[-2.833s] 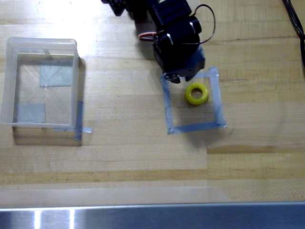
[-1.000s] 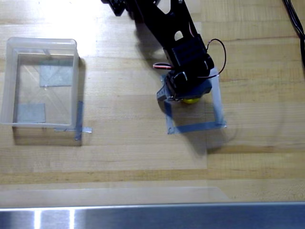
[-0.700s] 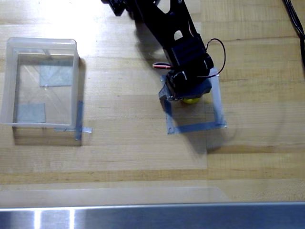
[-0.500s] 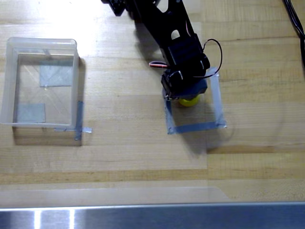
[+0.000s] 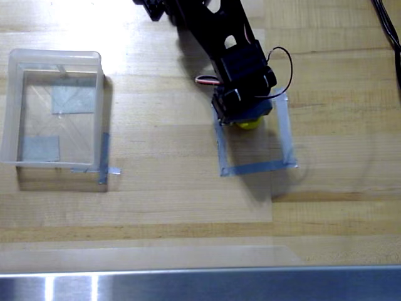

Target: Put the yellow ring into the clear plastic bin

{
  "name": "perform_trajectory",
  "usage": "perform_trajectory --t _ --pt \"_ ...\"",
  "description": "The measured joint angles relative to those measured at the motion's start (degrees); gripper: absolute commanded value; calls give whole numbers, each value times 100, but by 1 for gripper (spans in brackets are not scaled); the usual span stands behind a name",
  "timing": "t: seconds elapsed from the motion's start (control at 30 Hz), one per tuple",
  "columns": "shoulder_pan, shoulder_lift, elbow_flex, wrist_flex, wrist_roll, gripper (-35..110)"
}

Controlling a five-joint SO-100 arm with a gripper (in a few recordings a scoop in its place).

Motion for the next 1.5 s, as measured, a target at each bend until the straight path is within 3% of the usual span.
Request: perform_trajectory --t 0.2,0.4,0.53,0.67,0.83,1.13,1.5 --pt "1354 1784 -9 1125 -272 3" --pt "3542 3111 -308 1714 -1213 3" --pt "5186 3129 -431 1670 -1837 3" --pt "6179 3006 -457 1503 -2276 3" --pt "7506 1767 -457 923 -2769 3" --pt "7840 369 -466 -193 -2865 3" --pt "7295 18 -475 -378 -2892 3"
